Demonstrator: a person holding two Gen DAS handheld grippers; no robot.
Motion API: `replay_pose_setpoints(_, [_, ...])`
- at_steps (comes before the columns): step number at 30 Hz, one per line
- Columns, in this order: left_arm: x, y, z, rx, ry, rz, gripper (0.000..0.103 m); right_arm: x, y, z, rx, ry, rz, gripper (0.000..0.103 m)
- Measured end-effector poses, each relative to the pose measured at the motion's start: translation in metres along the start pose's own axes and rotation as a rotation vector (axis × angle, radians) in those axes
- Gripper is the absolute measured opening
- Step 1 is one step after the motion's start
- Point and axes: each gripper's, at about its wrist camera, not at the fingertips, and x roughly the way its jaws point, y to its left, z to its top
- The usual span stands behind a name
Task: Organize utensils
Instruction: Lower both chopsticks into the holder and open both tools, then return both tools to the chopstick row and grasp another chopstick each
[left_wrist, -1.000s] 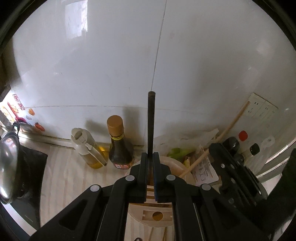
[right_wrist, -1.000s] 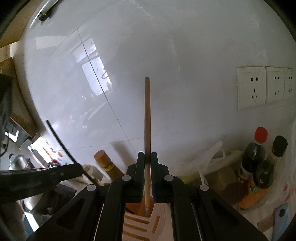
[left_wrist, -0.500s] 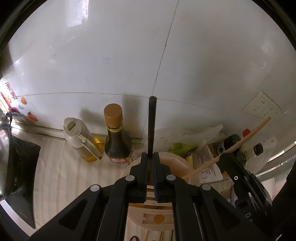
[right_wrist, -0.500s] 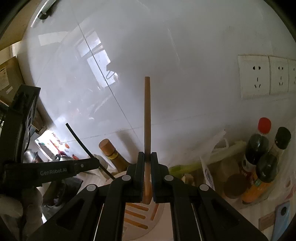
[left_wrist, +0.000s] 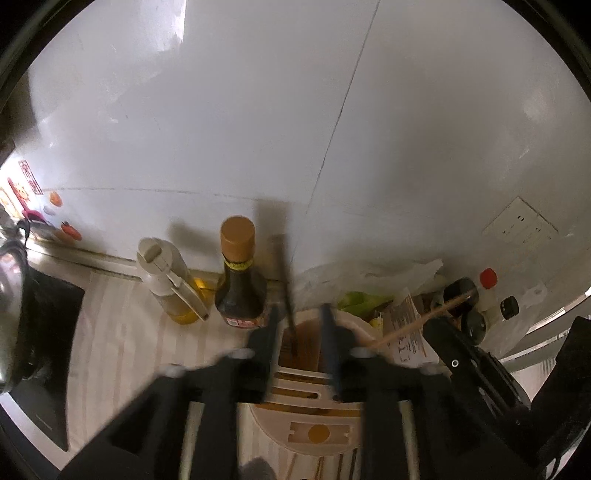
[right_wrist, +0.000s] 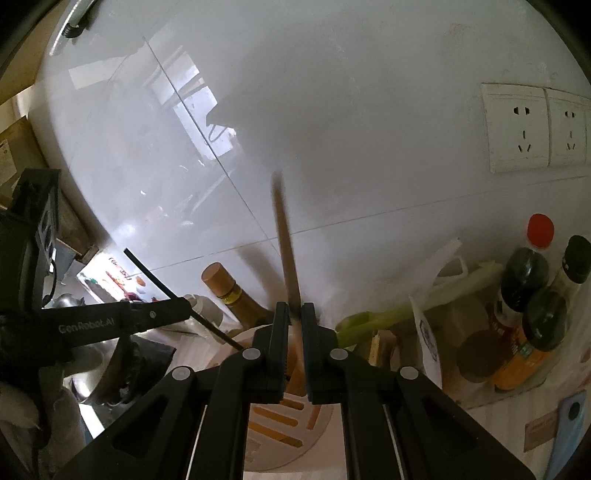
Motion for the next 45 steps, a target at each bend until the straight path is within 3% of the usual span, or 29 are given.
replay_pose_setpoints(1, [-0.004, 0.001, 0.001, -0.003, -0.015, 0.005, 0.068, -0.002, 0.0, 0.001, 0.004, -0.002, 0.0, 0.022])
replay_pose_setpoints(2, [-0.008, 0.001, 0.001, -0.003, -0.031, 0.005, 0.075, -0.003, 0.0, 0.002, 0.007, -0.004, 0.002, 0.03])
replay_pose_setpoints(4, [-0.016, 0.002, 0.002, 0.0, -0.061, 0.022, 0.076, -0.008, 0.001, 0.004, 0.014, -0.013, 0.004, 0.033])
replay_pose_setpoints(6, [-0.021, 0.005, 0.001, 0.002, -0.073, 0.026, 0.083, -0.013, 0.0, 0.006, 0.024, -0.02, 0.003, 0.033])
replay_pose_setpoints(8, [-0.026, 0.008, -0.002, 0.004, -0.088, 0.034, 0.102, -0.02, 0.0, 0.007, 0.033, -0.028, -0.012, 0.037])
replay_pose_setpoints(9, [-0.029, 0.01, -0.004, 0.002, -0.095, 0.036, 0.103, -0.024, -0.001, 0.007, 0.036, -0.031, -0.017, 0.039])
replay_pose_setpoints(14, [-0.04, 0.019, -0.019, -0.006, -0.129, 0.067, 0.103, -0.044, -0.004, 0.001, 0.046, -0.029, -0.086, 0.075])
replay_pose_setpoints(20, [-0.043, 0.029, -0.057, 0.006, -0.131, 0.118, 0.103, -0.068, -0.012, -0.028, 0.049, -0.02, -0.157, 0.098])
replay_pose_setpoints(24, [-0.031, 0.027, -0.09, 0.043, -0.077, 0.145, 0.103, -0.081, -0.024, -0.055, 0.069, 0.008, -0.224, 0.099])
replay_pose_setpoints(30, [0.008, 0.016, -0.15, 0.12, 0.06, 0.194, 0.103, -0.077, -0.05, -0.106, 0.098, 0.17, -0.307, 0.099])
replay_pose_setpoints(35, [0.057, 0.008, -0.206, 0.182, 0.222, 0.222, 0.103, -0.059, -0.081, -0.162, 0.149, 0.349, -0.341, 0.064])
replay_pose_setpoints(38, [0.086, 0.007, -0.235, 0.193, 0.321, 0.215, 0.099, -0.048, -0.099, -0.195, 0.188, 0.449, -0.36, 0.056])
replay_pose_setpoints(41, [0.109, 0.006, -0.259, 0.201, 0.406, 0.19, 0.081, -0.041, -0.113, -0.221, 0.208, 0.521, -0.378, 0.049])
replay_pose_setpoints(45, [0.131, 0.004, -0.281, 0.224, 0.474, 0.168, 0.068, -0.038, -0.13, -0.242, 0.258, 0.57, -0.377, 0.042])
